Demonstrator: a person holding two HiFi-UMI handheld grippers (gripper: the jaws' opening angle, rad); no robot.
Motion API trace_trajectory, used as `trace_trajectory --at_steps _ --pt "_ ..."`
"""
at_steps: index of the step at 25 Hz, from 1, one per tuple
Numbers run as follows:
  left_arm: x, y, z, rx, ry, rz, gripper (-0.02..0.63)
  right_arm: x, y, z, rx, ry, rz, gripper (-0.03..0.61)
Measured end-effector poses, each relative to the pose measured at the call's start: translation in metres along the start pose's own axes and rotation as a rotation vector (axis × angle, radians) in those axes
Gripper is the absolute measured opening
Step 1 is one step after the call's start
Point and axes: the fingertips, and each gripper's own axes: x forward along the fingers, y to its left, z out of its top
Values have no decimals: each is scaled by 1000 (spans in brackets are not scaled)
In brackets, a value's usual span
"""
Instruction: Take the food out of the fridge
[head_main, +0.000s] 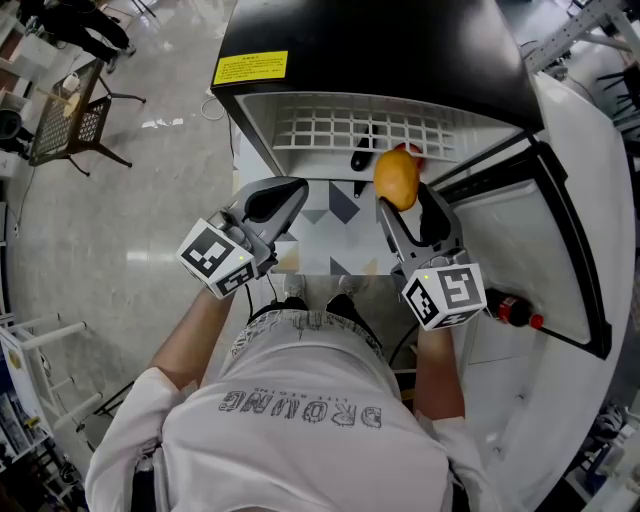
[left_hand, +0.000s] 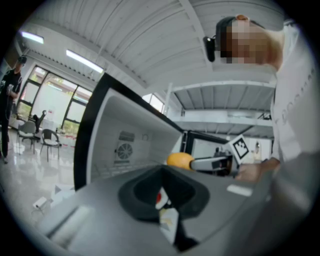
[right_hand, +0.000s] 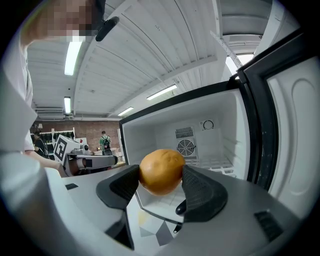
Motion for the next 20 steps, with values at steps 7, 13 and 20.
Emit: trace_trajectory --at_steps 7,13,20 --pt "1 -2 0 -6 -6 10 6 -1 -2 0 -2 7 9 272" --pt "1 -3 -1 -7 -7 21 6 -1 -2 -1 -4 11 23 272" --pt "2 -5 -1 -9 -8 26 6 -1 -2 -3 0 19 29 272"
